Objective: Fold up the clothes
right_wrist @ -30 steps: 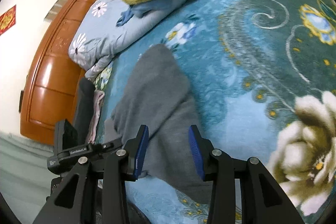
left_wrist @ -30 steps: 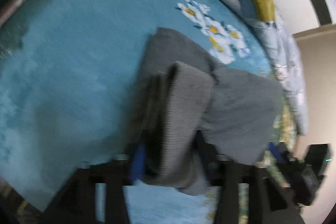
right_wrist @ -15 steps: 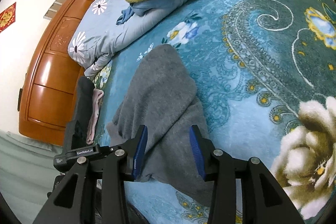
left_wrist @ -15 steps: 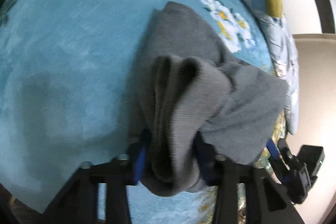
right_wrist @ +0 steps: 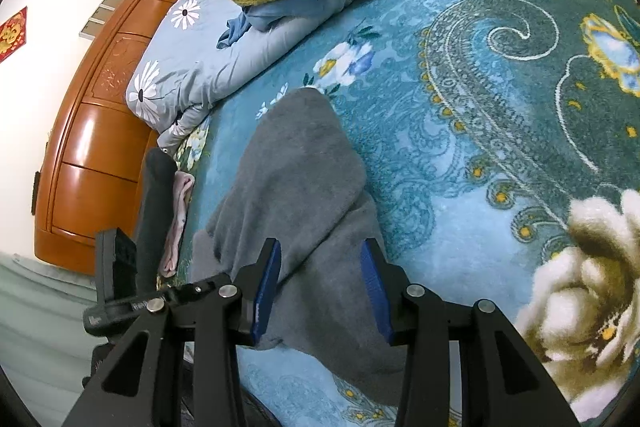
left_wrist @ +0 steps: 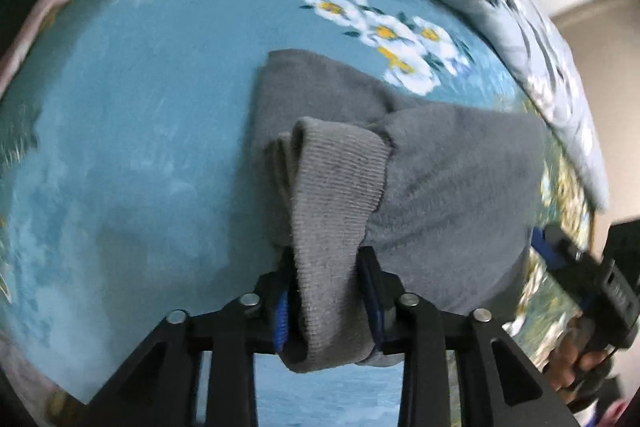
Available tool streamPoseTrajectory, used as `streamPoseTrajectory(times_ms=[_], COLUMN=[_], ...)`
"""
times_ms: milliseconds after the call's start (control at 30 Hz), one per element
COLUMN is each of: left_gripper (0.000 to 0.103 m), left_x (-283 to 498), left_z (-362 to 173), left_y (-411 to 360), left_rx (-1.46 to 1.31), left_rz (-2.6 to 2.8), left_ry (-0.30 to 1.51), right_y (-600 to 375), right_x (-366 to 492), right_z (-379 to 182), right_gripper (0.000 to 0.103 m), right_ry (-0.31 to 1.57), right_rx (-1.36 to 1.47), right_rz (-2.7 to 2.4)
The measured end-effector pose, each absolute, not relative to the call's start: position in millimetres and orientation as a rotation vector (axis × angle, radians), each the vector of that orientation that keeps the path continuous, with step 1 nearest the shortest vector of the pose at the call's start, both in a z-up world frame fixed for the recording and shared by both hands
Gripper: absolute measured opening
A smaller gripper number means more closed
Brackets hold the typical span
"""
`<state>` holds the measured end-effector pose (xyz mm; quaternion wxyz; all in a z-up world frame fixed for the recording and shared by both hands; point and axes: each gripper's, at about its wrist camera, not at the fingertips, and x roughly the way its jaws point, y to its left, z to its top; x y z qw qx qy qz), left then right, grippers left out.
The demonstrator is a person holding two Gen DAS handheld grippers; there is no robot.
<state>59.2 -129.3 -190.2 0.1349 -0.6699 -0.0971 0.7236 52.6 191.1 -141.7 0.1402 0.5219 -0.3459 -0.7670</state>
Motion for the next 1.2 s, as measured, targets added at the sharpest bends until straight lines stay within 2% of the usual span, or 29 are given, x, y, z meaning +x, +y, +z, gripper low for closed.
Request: streamPoseTrajectory(times_ms=[133, 200, 233, 333, 500, 633, 800, 933, 1033, 1133, 1200], left_gripper=[0.039, 0.036, 0.031, 0.024, 0.022, 0.022, 0.028, 0.039, 0.04, 0.05, 0.052], left_x=[62, 64, 65, 61, 48, 33, 33, 31, 31, 38, 43], left_z=[-187, -184, -183, -180, -152, -167, -215, -220, -223, -199, -183], left_y=[-111, -102, -97, -99, -122, -123, -143, -144, -143, -146, -148], left_rx=[-1.923, -1.897, -1.883, -1.852, -1.699, -1.757, -1.961, -1.973, -1.981, -1.899, -1.841], left_rz=[2.147, 2.158, 2.164, 2.137, 2.177, 2.184, 2.1, 2.105, 2.104, 2.19, 2.246], left_ry=[-0.085, -0.002, 0.039, -0.029, -0.253, -0.25, -0.423, -0.439, -0.44, -0.43, -0.423], right_y=[191, 192, 192, 191, 178, 160, 138, 131, 131, 135, 139], right_x=[50, 50, 50, 48, 44, 38, 29, 25, 22, 24, 28], right_z=[-144, -142, -139, -131, -119, -114, -130, -147, -157, -147, -133], right_gripper=[0.047, 0.047, 0.047, 0.047, 0.047, 0.047, 0.047, 0.047, 0.047, 0.047, 0.047], right_ry=[-1.007, -1.004, -0.998, -0.984, -0.905, -0.806, -0.634, -0.565, -0.551, -0.564, -0.55], right_rx=[1.517, 1.508, 1.497, 1.465, 1.405, 1.389, 1.47, 1.515, 1.552, 1.542, 1.505], right_rz=[-2.218, -2.222, -2.226, -2.223, -2.21, -2.196, -2.219, -2.23, -2.229, -2.229, -2.243])
